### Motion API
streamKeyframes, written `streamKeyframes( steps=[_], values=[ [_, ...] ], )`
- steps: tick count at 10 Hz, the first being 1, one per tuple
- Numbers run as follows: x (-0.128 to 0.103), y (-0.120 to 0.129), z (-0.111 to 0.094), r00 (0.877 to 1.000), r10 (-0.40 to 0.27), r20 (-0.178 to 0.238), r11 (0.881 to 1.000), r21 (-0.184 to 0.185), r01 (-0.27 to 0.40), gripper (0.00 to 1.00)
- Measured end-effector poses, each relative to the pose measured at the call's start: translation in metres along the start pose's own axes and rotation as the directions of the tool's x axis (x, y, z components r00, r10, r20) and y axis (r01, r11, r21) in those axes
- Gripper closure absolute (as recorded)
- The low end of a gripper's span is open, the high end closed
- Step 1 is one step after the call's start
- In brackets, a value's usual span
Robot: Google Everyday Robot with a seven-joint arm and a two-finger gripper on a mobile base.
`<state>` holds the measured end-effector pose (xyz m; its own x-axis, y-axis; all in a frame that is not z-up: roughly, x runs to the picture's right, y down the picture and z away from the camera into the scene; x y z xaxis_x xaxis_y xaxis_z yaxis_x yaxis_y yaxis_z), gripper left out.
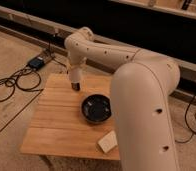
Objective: Place the eraser in the ceramic cup
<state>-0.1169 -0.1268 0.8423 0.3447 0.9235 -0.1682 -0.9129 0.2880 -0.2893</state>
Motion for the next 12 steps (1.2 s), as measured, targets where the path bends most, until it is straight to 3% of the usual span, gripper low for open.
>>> streamKeyframes(
  steps=[7,12],
  values=[
    [0.007,-0.001,0.022,0.999,-0.032,0.006,0.999,-0.015,0.032,1.0],
    [0.024,-0.006,0.058,0.999,-0.03,0.02,0.997,-0.064,0.031,1.0]
  ],
)
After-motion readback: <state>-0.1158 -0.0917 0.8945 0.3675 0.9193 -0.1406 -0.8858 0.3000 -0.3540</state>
